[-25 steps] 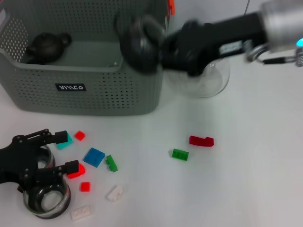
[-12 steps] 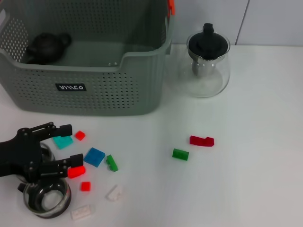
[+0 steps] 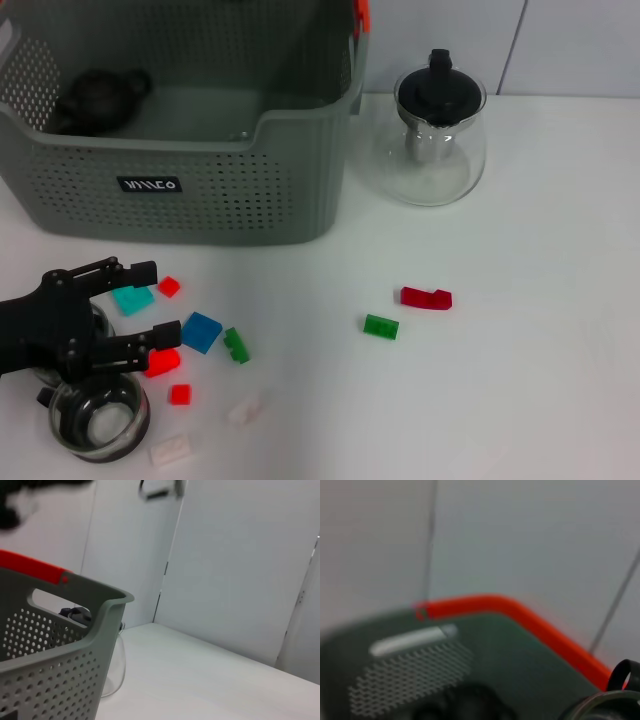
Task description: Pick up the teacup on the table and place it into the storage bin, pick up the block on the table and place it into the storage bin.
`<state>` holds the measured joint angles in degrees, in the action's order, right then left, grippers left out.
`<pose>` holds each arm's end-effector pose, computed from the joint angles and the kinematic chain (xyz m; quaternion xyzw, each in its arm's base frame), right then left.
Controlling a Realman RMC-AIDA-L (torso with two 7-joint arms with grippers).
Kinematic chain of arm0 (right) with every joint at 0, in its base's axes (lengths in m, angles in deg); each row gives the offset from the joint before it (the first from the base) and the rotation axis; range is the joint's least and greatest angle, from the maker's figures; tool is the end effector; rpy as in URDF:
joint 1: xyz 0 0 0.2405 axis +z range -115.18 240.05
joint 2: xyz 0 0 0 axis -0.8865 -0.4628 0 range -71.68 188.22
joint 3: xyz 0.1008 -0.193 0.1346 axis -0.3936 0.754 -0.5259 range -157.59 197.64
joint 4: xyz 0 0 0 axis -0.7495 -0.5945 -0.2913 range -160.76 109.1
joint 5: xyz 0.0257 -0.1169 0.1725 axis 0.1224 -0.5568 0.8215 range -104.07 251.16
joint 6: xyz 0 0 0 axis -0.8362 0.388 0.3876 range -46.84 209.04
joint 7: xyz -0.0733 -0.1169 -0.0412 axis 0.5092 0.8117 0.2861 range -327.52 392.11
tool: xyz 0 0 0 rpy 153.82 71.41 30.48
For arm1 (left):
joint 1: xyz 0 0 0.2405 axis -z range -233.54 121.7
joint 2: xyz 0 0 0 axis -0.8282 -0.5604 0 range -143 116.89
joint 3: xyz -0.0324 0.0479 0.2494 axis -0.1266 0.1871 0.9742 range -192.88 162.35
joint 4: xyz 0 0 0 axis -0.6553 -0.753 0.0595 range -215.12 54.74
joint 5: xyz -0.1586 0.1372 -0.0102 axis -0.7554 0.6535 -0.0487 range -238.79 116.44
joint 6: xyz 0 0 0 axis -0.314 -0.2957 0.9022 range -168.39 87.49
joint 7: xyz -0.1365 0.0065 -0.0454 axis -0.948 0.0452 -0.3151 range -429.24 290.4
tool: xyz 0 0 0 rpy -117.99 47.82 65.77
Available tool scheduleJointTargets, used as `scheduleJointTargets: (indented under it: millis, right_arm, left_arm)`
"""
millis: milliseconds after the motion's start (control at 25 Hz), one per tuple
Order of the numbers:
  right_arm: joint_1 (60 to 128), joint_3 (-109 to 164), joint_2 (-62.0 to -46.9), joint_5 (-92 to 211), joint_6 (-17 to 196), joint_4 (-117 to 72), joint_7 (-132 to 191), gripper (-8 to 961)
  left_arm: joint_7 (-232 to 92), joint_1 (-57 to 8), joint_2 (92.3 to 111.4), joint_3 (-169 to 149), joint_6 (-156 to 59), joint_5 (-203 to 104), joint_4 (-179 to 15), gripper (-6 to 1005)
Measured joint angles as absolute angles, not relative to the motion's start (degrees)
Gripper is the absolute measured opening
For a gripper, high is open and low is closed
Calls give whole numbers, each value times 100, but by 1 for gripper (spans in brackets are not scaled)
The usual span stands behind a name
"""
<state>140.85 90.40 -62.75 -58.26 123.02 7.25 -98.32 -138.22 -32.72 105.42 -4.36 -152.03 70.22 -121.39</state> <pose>-0.0408 0.4809 -0.0700 -0.9507 0.1249 0.0843 0.2709 -0.3153 0.2500 0.0494 -0.9195 -0.2173 -0.2928 0.1466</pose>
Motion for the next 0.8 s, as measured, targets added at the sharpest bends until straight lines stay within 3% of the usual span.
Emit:
scheduleJointTargets:
  millis: [200, 800]
  right_arm:
    - [14513, 9587, -6334, -5341, 11044, -723, -9633, 57]
    - [14214, 10901, -6346, -3547, 10646, -1077, -9400, 58]
  left_arm:
    - [-13848, -3283, 10547, -437, -15159, 7022, -12030, 873]
    - [-13851, -3183, 10560, -392, -15128, 7022, -11930, 873]
